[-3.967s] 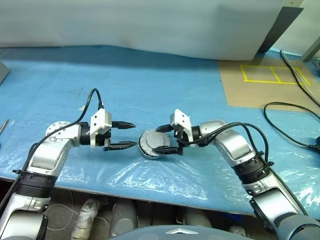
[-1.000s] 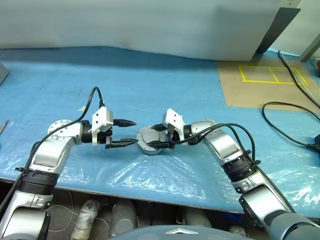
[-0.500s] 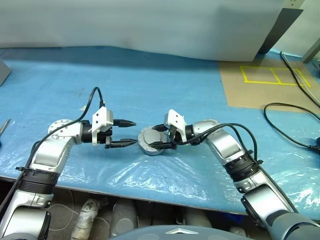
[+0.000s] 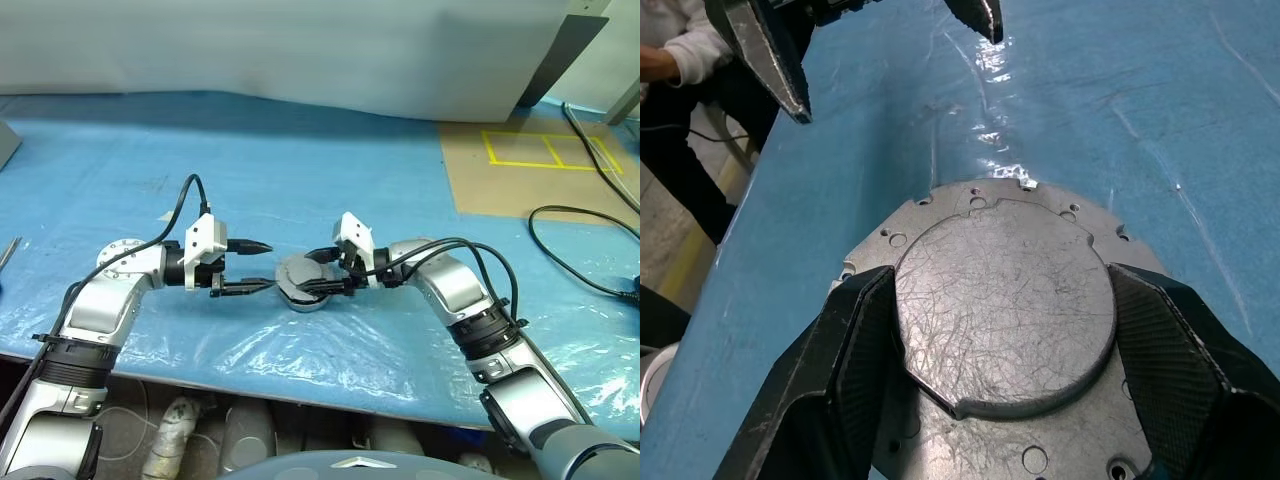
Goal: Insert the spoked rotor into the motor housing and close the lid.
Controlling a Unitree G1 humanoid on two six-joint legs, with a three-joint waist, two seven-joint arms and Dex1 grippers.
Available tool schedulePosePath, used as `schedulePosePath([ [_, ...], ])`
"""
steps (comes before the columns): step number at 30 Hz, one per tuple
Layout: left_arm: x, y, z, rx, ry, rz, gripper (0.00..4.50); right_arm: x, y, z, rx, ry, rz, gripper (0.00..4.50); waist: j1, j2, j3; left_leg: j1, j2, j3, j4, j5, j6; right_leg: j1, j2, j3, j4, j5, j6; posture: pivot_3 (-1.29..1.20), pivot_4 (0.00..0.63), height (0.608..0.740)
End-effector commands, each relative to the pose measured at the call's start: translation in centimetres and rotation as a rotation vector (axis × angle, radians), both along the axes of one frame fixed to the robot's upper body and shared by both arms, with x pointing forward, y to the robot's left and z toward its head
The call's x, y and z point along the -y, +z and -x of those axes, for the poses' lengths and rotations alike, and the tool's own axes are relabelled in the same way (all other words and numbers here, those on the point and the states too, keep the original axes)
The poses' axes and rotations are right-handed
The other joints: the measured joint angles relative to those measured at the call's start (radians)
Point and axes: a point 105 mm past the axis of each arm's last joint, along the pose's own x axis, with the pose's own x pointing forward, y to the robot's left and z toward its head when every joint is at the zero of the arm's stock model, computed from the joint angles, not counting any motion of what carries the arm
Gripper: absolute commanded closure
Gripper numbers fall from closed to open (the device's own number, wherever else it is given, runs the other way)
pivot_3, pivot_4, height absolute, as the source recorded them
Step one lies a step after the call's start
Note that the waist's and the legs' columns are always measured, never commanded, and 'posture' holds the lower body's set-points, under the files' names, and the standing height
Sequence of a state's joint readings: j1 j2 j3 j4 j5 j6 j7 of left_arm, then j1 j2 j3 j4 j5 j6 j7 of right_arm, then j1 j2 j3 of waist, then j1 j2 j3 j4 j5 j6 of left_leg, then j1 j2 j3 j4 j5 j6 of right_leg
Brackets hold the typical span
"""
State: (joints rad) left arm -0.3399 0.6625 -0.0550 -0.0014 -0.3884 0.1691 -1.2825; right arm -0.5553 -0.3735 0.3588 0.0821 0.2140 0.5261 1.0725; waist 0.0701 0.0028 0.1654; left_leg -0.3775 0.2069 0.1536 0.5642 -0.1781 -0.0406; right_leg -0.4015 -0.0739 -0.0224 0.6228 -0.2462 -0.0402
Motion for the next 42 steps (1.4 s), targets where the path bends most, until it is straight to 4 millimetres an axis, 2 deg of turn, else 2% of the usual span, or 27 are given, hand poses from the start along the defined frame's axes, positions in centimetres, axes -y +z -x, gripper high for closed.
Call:
schedulePosePath([
  [1, 0.4, 0.6, 0.1, 0.032, -0.019, 0.003, 1.35, 0.5, -1.7, 0.9, -0.039, 0.021, 0.053, 1.53, 0.000, 0.000, 0.000, 0.000, 0.000, 0.000, 0.000, 0.000, 0.000, 0.000, 0.000, 0.000, 0.000, 0.000, 0.000, 0.00, 0.150, 0.740],
  [8, 0.4, 0.7, 0.0, 0.032, -0.019, 0.001, 1.35, 0.9, -3.1, 1.0, -0.024, 0.024, 0.109, 1.53, 0.000, 0.000, 0.000, 0.000, 0.000, 0.000, 0.000, 0.000, 0.000, 0.000, 0.000, 0.000, 0.000, 0.000, 0.000, 0.00, 0.150, 0.740],
  [14, 0.5, 0.8, -0.3, 0.036, -0.010, 0.006, 1.35, 1.5, -5.4, 1.5, 0.022, 0.054, 0.223, 1.53, -0.001, 0.000, 0.000, 0.002, 0.000, 0.000, 0.000, 0.000, 0.000, 0.002, 0.000, 0.000, 0.000, 0.000, 0.000, 0.00, 0.150, 0.740],
  [18, 0.6, 1.0, -0.8, 0.045, 0.002, 0.010, 1.35, 2.2, -6.5, 1.6, 0.025, 0.058, 0.266, 1.53, -0.001, 0.000, -0.001, 0.009, 0.000, 0.000, -0.001, 0.000, 0.000, 0.008, 0.000, 0.001, -0.001, 0.000, 0.000, 0.00, 0.150, 0.740],
  [23, 0.8, 1.2, -1.9, 0.028, 0.034, 0.028, 1.35, 0.8, -4.8, 0.9, -0.015, -0.008, 0.158, 1.53, -0.001, -0.001, -0.001, 0.013, 0.000, 0.000, -0.001, 0.000, 0.000, 0.012, -0.001, 0.001, -0.001, 0.000, 0.000, 0.00, 0.150, 0.740],
  [28, 0.7, 0.9, -1.9, 0.030, 0.026, 0.020, 1.35, 0.2, -3.1, 0.7, -0.080, -0.038, 0.060, 1.53, -0.005, -0.001, -0.001, 0.012, 0.000, 0.001, -0.002, 0.000, 0.000, 0.010, 0.000, 0.001, -0.001, 0.000, 0.000, 0.00, 0.150, 0.740],
  [33, 0.9, 0.8, -1.7, 0.033, 0.017, 0.019, 1.35, 0.5, -3.7, 0.8, -0.073, -0.040, 0.096, 1.53, -0.002, -0.001, -0.001, 0.009, 0.000, 0.001, -0.003, 0.000, 0.000, 0.008, 0.000, 0.001, -0.003, 0.000, 0.000, 0.00, 0.150, 0.740],
  [38, 0.9, 0.8, -1.7, 0.036, 0.017, 0.018, 1.35, -0.1, -4.3, 1.0, -0.099, -0.051, 0.094, 1.53, -0.004, -0.001, -0.001, 0.009, 0.000, 0.001, -0.003, 0.000, 0.000, 0.008, 0.000, 0.001, -0.003, 0.000, 0.000, 0.00, 0.150, 0.740],
  [42, 0.7, 0.8, -1.7, 0.037, 0.021, 0.016, 1.35, -0.5, -2.6, 0.5, -0.141, -0.072, 0.002, 1.53, -0.011, -0.001, -0.001, 0.010, 0.000, 0.001, -0.004, 0.000, 0.000, 0.008, 0.000, 0.001, -0.003, 0.000, 0.000, 0.00, 0.150, 0.740],
])
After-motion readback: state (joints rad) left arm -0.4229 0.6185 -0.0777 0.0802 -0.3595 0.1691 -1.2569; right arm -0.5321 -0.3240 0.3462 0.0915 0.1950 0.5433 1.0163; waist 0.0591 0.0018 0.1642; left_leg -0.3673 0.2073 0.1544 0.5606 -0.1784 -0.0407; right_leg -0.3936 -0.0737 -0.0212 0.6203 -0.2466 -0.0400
